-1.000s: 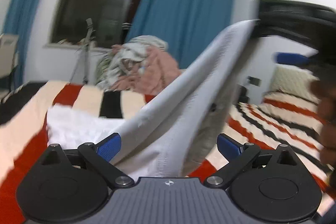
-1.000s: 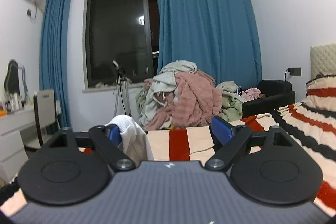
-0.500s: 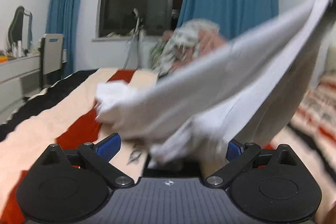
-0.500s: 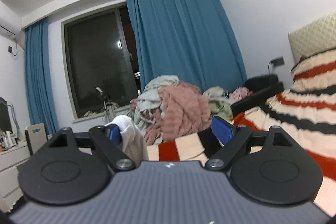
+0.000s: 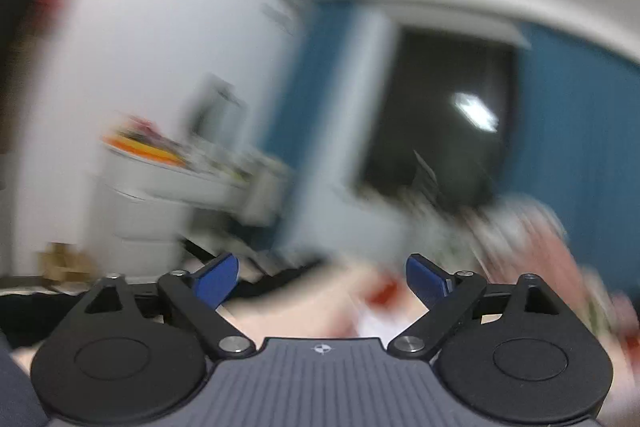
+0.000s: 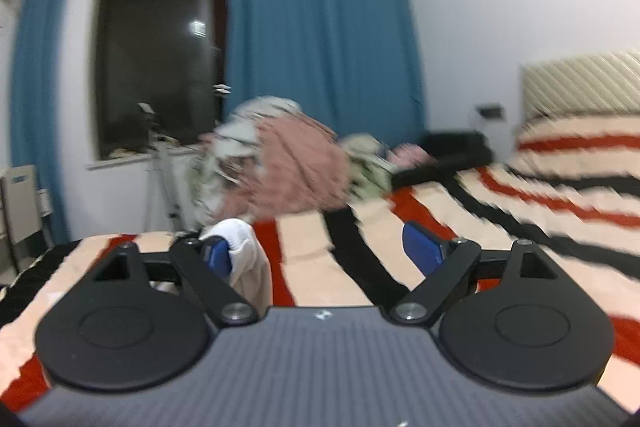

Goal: Fold clothes

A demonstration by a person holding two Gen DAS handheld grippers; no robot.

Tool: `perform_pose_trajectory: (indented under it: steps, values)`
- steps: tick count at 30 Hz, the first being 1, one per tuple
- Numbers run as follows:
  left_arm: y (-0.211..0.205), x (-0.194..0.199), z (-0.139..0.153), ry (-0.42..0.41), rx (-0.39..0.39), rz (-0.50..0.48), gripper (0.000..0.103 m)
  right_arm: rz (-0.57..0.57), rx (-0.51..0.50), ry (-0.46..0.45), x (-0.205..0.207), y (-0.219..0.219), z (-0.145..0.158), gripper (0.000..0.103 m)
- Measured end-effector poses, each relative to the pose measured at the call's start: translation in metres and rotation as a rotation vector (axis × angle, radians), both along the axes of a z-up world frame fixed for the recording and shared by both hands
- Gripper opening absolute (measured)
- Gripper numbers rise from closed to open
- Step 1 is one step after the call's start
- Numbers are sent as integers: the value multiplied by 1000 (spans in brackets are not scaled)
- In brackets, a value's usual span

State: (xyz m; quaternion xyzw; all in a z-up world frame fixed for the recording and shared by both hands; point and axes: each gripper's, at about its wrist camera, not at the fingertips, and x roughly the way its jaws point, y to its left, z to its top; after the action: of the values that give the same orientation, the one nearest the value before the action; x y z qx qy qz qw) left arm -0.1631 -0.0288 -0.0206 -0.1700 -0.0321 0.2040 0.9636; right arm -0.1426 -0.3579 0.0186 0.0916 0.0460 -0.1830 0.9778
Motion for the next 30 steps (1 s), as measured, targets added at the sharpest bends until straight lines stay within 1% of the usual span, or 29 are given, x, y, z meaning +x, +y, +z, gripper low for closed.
perform_pose_trajectory:
  steps: [1, 2, 4, 5, 7, 9, 11, 14, 16, 18, 21, 23, 26, 28, 30]
  values:
    - [15, -1, 9, -15, -64, 8, 94, 2, 30, -11, -4, -2, 4, 82]
    - [30, 2, 16, 9, -119, -14, 94, 5, 57, -23, -9, -3, 9, 81]
    - [49, 2, 24, 57, -170, -16, 96, 40, 36, -43, -14, 5, 19, 82]
    - [53, 0, 23, 77, -172, -50, 96, 64, 20, -36, -13, 11, 25, 82]
    - [53, -1, 19, 125, -160, -148, 99, 99, 13, -13, -9, 20, 34, 82]
    - [47, -2, 14, 163, -142, -257, 99, 134, 6, 9, -5, 28, 43, 82]
    - [32, -6, 7, 168, -113, -389, 101, 156, 0, 10, -5, 32, 48, 82]
    - [-3, -13, -6, 188, -67, -589, 102, 188, -9, 11, -4, 36, 56, 82]
    - [-37, -15, -15, 210, 5, -704, 103, 200, 3, 9, -4, 36, 57, 82]
    - [-71, -13, -31, 247, 83, -761, 103, 213, 21, -4, -4, 34, 55, 82]
    - [-115, 2, -60, 324, 152, -771, 102, 229, 42, -31, -7, 30, 49, 82]
    - [-124, 22, -78, 365, 164, -698, 102, 229, 58, -55, -9, 24, 44, 82]
    - [-118, 44, -91, 410, 100, -576, 100, 232, 83, -94, -13, 15, 36, 82]
    - [-110, 50, -96, 399, 53, -491, 100, 230, 105, -113, -16, 9, 30, 82]
    - [-104, 51, -98, 381, 40, -402, 101, 234, 139, -124, -17, 2, 22, 82]
